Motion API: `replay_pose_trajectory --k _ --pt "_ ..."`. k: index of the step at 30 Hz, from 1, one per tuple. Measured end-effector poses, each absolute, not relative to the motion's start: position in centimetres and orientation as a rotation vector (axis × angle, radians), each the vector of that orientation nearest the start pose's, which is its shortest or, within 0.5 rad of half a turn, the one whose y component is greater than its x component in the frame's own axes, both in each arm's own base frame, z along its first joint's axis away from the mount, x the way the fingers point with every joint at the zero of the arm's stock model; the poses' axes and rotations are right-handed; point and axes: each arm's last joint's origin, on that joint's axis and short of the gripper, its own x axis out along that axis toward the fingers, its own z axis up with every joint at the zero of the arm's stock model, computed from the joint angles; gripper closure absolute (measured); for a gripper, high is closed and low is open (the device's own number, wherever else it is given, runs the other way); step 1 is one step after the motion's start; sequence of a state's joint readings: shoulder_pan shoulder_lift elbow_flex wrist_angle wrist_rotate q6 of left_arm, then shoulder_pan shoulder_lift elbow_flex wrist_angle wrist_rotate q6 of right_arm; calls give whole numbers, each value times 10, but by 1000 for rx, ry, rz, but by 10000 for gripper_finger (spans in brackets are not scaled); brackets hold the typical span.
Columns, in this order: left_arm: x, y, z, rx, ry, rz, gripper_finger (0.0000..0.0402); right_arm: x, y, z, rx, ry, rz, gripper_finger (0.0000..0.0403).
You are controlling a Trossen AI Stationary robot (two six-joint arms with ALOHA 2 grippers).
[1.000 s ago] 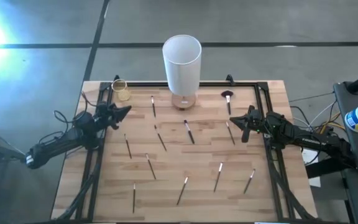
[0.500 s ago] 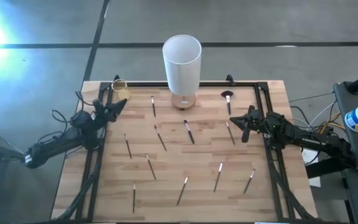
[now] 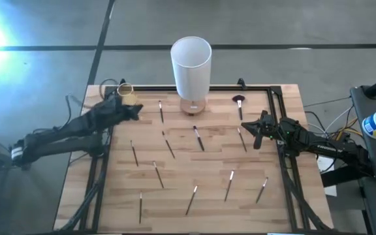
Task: Pick & Place Makeup Brushes
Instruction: Put the eyeshadow brush into the makeup holder
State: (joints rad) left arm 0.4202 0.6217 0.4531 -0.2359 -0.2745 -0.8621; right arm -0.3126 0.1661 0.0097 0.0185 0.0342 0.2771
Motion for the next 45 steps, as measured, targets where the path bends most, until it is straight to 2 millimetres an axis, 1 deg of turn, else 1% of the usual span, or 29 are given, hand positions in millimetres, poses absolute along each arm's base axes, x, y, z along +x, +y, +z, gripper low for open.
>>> replay_pose_trajectory --k 5,7,10,13,17,19,23,31,34,38,41,45 --pt "144 69 243 -954 348 919 401 101 -34 155 293 87 -366 394" --pt "150 68 250 -996 406 940 401 101 -34 155 293 86 -366 394" --pt "154 63 248 -1052 550 990 401 101 -34 155 292 86 -366 394" --pt "159 58 251 -1110 592 1009 401 101 -34 155 292 85 -370 394" --pt "159 47 239 -1197 670 1060 401 101 -34 156 292 76 -387 394" --pt "155 43 229 -1238 712 1107 401 101 -34 156 290 69 -385 394" --pt "149 40 209 -1269 757 1180 401 101 -34 157 290 68 -385 394" --pt "138 37 183 -1374 802 1296 399 101 -34 157 293 68 -384 394" --pt "136 36 178 -1392 805 1312 377 101 -34 156 293 69 -384 394" --pt "136 36 176 -1400 808 1322 326 101 -34 156 293 69 -383 394" --pt "138 36 173 -1407 848 1318 292 101 -34 156 293 69 -383 394" --pt "142 36 167 -1399 895 1349 267 101 -34 156 293 70 -383 394"
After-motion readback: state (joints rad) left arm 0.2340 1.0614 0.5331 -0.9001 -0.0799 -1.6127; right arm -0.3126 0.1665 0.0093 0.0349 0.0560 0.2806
